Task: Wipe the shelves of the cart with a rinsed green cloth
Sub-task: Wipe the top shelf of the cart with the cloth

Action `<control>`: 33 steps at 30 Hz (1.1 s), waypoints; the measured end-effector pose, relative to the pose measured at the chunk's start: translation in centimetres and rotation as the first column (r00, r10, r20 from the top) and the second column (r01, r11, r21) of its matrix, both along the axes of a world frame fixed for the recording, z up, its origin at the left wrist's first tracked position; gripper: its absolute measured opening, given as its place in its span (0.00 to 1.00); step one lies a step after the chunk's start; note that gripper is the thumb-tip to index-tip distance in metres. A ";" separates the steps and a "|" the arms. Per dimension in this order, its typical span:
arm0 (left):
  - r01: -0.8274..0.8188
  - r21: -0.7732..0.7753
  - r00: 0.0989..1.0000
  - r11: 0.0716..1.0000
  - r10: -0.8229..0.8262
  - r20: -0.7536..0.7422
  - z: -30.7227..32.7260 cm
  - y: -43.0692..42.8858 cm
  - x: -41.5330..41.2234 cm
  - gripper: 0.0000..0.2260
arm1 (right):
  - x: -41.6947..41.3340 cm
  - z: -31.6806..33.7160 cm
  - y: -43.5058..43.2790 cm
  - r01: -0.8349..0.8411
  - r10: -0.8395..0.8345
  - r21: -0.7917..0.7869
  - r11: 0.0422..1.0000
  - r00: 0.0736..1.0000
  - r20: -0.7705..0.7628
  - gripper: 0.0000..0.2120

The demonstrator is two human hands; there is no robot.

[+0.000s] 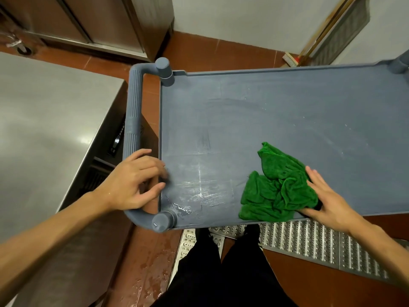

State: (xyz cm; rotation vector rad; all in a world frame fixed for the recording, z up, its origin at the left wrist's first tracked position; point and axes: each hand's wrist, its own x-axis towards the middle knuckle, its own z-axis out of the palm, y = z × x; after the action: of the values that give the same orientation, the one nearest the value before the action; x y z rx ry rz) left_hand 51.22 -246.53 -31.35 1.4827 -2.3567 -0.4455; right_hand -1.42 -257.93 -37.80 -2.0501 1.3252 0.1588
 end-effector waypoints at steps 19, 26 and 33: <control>-0.155 0.040 0.987 0.987 0.156 -0.038 -0.1 -0.4 -0.6 0.11 | 16.0 -0.5 1.1 -0.575 0.581 0.083 0.814 0.804 -0.124 0.50; -0.171 0.041 0.984 0.984 0.172 -0.035 -0.1 -0.5 -0.6 0.11 | 21.9 -1.4 3.3 -0.685 0.690 -0.119 0.719 0.724 0.002 0.37; -0.186 0.044 0.982 0.982 0.187 -0.012 -0.3 -0.6 -0.6 0.14 | 28.7 -1.6 5.7 -0.788 0.816 -0.235 0.568 0.576 0.040 0.48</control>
State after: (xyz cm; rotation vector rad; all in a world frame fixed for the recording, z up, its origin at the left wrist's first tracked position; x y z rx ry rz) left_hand 50.63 -247.09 -31.66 1.6943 -2.1823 -0.4597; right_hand 27.23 -252.20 -39.36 -2.6466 0.1995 0.2821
